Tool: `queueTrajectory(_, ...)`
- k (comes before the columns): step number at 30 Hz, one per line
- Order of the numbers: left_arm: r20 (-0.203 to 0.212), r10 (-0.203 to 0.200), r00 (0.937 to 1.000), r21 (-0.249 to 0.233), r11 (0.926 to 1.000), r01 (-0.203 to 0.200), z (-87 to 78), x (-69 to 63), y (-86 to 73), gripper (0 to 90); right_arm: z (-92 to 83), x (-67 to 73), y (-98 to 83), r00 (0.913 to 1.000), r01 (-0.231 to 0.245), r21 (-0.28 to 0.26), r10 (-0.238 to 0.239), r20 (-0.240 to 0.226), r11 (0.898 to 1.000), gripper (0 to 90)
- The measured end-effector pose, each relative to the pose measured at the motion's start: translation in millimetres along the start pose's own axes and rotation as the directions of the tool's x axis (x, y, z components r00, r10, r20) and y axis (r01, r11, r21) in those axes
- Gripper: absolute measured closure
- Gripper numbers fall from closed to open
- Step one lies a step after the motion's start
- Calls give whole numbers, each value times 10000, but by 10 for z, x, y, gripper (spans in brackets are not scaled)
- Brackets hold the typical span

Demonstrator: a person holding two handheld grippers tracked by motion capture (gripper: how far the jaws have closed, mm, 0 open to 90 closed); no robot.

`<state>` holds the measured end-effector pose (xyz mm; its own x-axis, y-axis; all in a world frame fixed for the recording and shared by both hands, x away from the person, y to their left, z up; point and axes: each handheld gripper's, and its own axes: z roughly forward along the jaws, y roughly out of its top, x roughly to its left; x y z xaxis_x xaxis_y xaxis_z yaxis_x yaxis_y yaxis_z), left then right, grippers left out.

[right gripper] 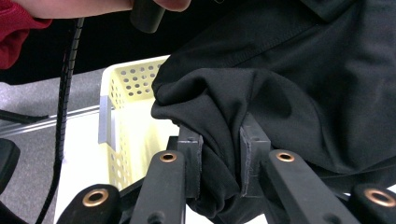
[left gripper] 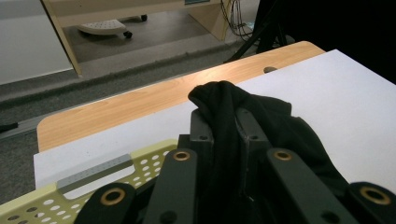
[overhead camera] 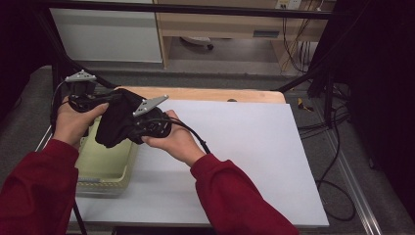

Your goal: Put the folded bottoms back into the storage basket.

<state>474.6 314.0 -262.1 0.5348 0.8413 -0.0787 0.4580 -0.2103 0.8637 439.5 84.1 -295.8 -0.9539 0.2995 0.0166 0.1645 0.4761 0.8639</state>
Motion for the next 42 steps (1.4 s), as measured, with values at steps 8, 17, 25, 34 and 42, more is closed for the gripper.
queueTrajectory(8,-149,-79,9999,-21,10000,79,-24,57,-12,802,58,-9,25,10000,-38,-75,38,-44,10000,750)
queueTrajectory(17,-392,-229,9990,-181,9996,223,-84,126,-16,802,121,-7,48,10000,-73,-293,71,-46,9995,750)
queueTrajectory(25,-512,-287,9983,-219,9994,276,-116,165,-8,802,147,4,59,9999,-118,-585,117,-35,9982,750)
queueTrajectory(34,-548,-318,9980,-243,9992,305,-130,183,-12,802,189,7,57,9999,-137,-674,135,-32,9976,750)
queueTrajectory(42,-634,-339,9974,-146,9993,331,-150,227,-49,802,258,23,63,9999,-132,-694,127,-74,9975,750)
